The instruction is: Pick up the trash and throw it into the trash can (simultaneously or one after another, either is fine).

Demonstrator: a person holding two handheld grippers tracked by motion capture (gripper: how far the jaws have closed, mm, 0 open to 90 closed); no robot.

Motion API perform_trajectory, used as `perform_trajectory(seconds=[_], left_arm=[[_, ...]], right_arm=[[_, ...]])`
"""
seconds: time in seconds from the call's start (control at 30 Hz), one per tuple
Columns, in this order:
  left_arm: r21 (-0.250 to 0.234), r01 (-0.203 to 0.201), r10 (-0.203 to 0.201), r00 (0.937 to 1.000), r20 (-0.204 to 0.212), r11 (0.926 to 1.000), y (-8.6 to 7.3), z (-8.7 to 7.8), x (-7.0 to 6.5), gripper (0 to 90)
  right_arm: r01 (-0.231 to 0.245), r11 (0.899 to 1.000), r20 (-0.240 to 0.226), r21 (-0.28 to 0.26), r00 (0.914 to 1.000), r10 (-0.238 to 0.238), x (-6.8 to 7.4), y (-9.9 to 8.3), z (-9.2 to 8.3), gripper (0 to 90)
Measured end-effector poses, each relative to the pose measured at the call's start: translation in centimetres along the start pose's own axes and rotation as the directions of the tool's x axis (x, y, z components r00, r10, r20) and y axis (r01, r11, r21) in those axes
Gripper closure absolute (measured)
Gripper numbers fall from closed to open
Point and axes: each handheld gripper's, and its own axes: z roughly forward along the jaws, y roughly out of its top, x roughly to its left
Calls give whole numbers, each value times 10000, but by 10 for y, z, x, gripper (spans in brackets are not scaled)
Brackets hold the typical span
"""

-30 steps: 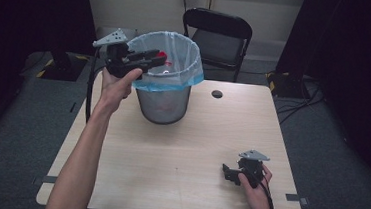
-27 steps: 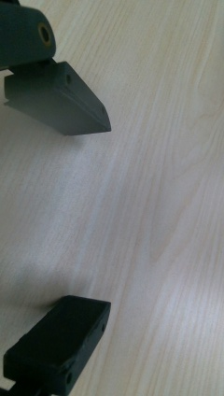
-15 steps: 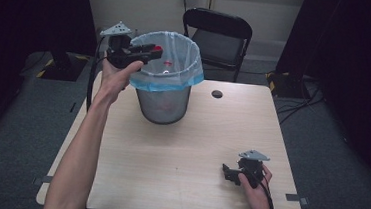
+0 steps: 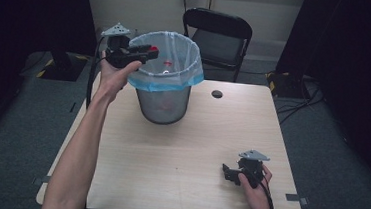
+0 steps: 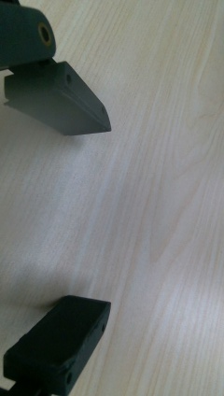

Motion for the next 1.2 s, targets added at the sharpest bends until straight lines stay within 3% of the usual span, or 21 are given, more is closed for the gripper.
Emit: perform_trajectory(seconds=[0.17,0.33,0.4,0.6,0.73,0.8,1.0,1.2], left_arm=[[-49,146,-146,9999,-23,9999,1,-2,1,504],[-149,472,-473,9989,-50,9988,-1,-4,2,324],[-163,524,-524,9986,-17,9985,0,-4,1,292],[-182,459,-461,9989,-117,9988,3,-7,-2,152],[-157,513,-515,9986,-73,9986,5,-11,-3,154],[-206,364,-352,9978,560,9991,4,-13,-4,153],[-29,79,-77,9989,457,10000,1,-15,-9,155],[181,37,-48,9979,651,9998,-2,-21,-11,155]], right_arm=[[1,10000,2,-1,10000,-1,0,0,0,113],[2,10000,0,-3,10000,-2,0,0,0,113],[1,10000,3,-1,10000,-1,0,0,0,113],[4,10000,5,-2,10000,-4,0,0,0,113],[2,10000,4,-1,10000,-2,0,0,0,113],[2,10000,3,-2,10000,-2,0,0,0,113],[0,10000,6,0,10000,0,0,0,0,113],[2,10000,3,0,10000,-2,0,0,0,113]])
